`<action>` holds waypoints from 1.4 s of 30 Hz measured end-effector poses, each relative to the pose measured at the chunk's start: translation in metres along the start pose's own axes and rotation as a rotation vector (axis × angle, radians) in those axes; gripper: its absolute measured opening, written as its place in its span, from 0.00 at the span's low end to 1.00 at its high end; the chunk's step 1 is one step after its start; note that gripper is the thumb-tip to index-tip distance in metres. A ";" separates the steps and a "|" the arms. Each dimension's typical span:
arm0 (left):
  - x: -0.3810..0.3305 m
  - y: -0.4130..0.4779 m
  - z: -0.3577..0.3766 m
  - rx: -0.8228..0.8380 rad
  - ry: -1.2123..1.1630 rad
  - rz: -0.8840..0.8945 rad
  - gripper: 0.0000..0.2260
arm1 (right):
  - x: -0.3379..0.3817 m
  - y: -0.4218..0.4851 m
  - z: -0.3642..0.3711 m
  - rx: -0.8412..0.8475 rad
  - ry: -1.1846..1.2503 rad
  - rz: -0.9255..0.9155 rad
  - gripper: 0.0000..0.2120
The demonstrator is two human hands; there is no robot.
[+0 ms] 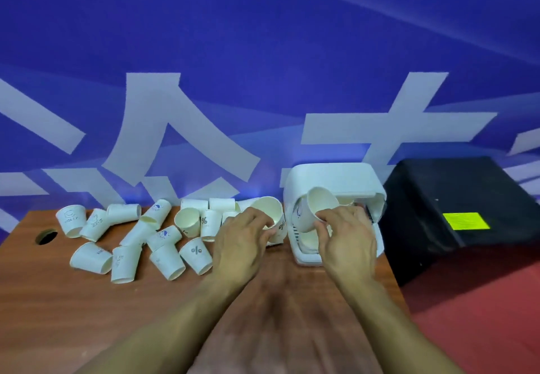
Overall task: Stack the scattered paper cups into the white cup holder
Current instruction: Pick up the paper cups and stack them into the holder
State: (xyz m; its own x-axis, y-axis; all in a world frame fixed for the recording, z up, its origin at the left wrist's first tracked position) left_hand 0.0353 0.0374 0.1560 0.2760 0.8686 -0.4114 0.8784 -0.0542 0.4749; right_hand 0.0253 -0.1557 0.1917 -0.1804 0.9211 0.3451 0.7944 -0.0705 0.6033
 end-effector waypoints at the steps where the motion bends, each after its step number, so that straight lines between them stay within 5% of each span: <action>1: -0.009 0.004 0.008 0.014 0.004 -0.011 0.03 | -0.013 0.000 -0.002 0.004 -0.007 0.014 0.09; 13: -0.049 0.027 0.088 0.167 -0.058 0.022 0.05 | -0.106 0.006 0.033 0.068 -0.023 0.130 0.07; 27: -0.049 0.020 0.136 0.273 -0.001 0.075 0.06 | -0.150 -0.023 0.121 0.465 -0.149 0.149 0.07; 36: -0.052 0.025 0.154 0.288 0.023 0.116 0.06 | -0.153 -0.030 0.146 0.518 -0.128 0.131 0.13; 42: -0.052 0.029 0.167 0.297 0.037 0.107 0.05 | -0.165 -0.039 0.160 0.553 -0.119 0.188 0.06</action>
State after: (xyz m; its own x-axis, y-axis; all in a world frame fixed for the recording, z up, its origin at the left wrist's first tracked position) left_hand 0.1113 -0.0920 0.0613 0.3636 0.8673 -0.3400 0.9220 -0.2830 0.2643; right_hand 0.1165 -0.2442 -0.0039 0.0330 0.9509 0.3077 0.9964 -0.0555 0.0645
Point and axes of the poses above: each hand's wrist, its own y-axis towards the middle knuckle, its own z-axis out of the palm, x = y × z, the point moved 8 cm from there along y, towards the middle knuckle, and after that the axes turned 4 degrees about -x, right-handed, at the moved point
